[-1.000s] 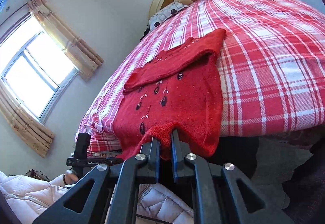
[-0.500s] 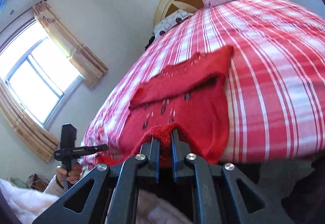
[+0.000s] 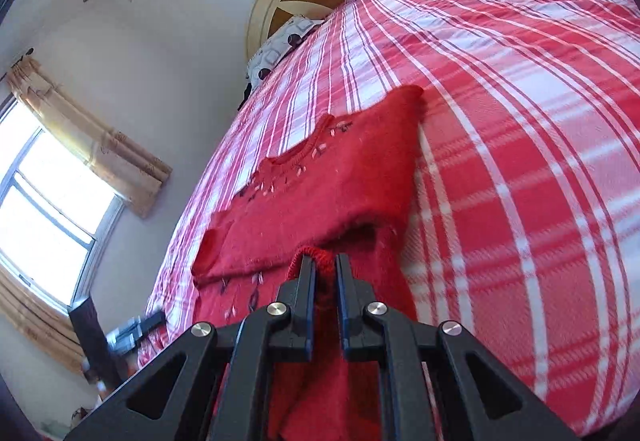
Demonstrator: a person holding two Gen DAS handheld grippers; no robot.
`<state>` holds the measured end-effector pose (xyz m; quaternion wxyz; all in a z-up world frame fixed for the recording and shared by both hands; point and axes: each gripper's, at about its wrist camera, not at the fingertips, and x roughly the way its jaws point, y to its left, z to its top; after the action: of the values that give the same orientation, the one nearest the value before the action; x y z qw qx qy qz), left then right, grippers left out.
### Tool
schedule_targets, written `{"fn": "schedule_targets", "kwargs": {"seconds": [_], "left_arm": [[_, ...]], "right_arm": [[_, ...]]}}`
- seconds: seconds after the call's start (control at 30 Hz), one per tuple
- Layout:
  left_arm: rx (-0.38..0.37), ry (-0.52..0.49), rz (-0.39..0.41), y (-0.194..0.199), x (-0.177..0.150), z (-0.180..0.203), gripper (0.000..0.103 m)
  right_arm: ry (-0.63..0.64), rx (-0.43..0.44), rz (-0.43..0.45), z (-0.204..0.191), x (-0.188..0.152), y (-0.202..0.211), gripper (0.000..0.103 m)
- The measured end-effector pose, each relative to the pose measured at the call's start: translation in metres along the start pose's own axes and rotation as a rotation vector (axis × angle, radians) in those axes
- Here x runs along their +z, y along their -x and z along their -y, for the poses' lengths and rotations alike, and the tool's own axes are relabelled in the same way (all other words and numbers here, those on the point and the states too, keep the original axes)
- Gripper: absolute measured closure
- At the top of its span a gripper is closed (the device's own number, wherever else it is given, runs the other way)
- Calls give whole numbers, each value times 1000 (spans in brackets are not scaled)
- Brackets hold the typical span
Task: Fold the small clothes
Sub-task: 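Lift the hem with the right tool and fold it toward the collar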
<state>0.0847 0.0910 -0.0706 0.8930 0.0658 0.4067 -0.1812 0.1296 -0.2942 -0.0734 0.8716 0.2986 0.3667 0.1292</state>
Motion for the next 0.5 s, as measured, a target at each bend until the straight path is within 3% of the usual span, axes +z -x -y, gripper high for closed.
{"fn": "schedule_targets", "kwargs": {"seconds": [0.23,0.3,0.4,0.5], "left_arm": [[64,-402,22,11,-64,42,41],[23,-470,35,19,-79,52,39],[-100,-521,-16,18,-94,66,36],[-109,-699,-50,7,-114,92,36]], "right_arm": [[2,-51,-28,3,21,-31,101],[17,-23,-20,-2,14,-22,100],[5,14,-1,-5,4,-2,100],[-47,22,22,0,-5,18,100]]}}
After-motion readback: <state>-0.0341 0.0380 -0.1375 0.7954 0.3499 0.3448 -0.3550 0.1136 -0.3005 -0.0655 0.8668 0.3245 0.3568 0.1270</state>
